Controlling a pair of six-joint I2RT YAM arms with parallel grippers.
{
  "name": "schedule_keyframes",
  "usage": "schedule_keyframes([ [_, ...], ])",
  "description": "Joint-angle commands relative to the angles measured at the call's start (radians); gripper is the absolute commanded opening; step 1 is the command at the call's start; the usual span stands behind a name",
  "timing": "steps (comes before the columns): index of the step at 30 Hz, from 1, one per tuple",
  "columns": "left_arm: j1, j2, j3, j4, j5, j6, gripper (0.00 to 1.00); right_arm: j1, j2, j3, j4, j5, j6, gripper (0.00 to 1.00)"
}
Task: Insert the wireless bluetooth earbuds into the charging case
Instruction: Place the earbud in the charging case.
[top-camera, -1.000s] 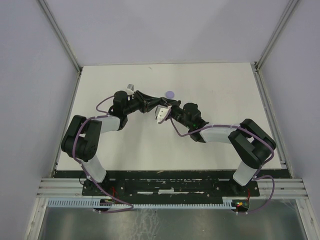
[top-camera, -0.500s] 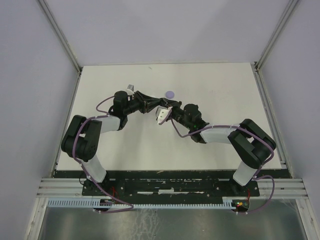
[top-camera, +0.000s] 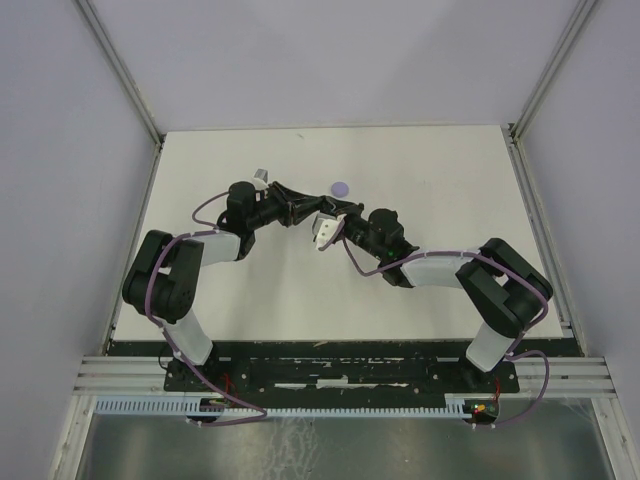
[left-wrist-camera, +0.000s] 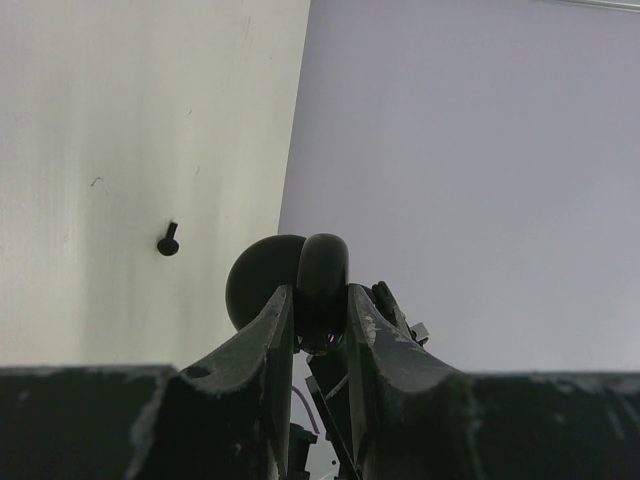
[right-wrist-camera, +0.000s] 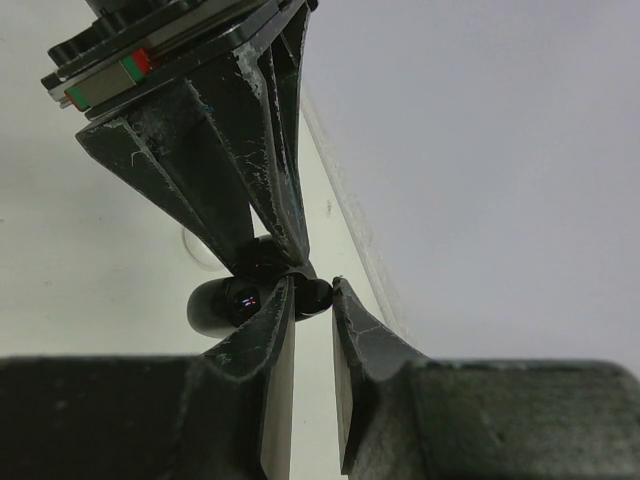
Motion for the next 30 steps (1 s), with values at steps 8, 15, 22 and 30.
schedule_keyframes([
  [8,-0.001,-0.002,0.059,0.073,0.026,-0.059,0.03,0.002,-0.040,-0.009,0.017,-0.033,0.009,0.02],
  [15,-0.001,-0.013,0.057,0.075,0.029,-0.064,0.03,0.003,-0.035,-0.012,0.010,-0.001,-0.025,0.02],
  [22,-0.001,-0.013,0.060,0.082,0.029,-0.075,0.03,0.003,-0.039,-0.028,0.008,0.020,-0.087,0.02],
  [30,-0.001,0.001,0.076,0.099,0.026,-0.096,0.03,0.007,-0.047,-0.046,0.009,0.008,-0.064,0.02],
])
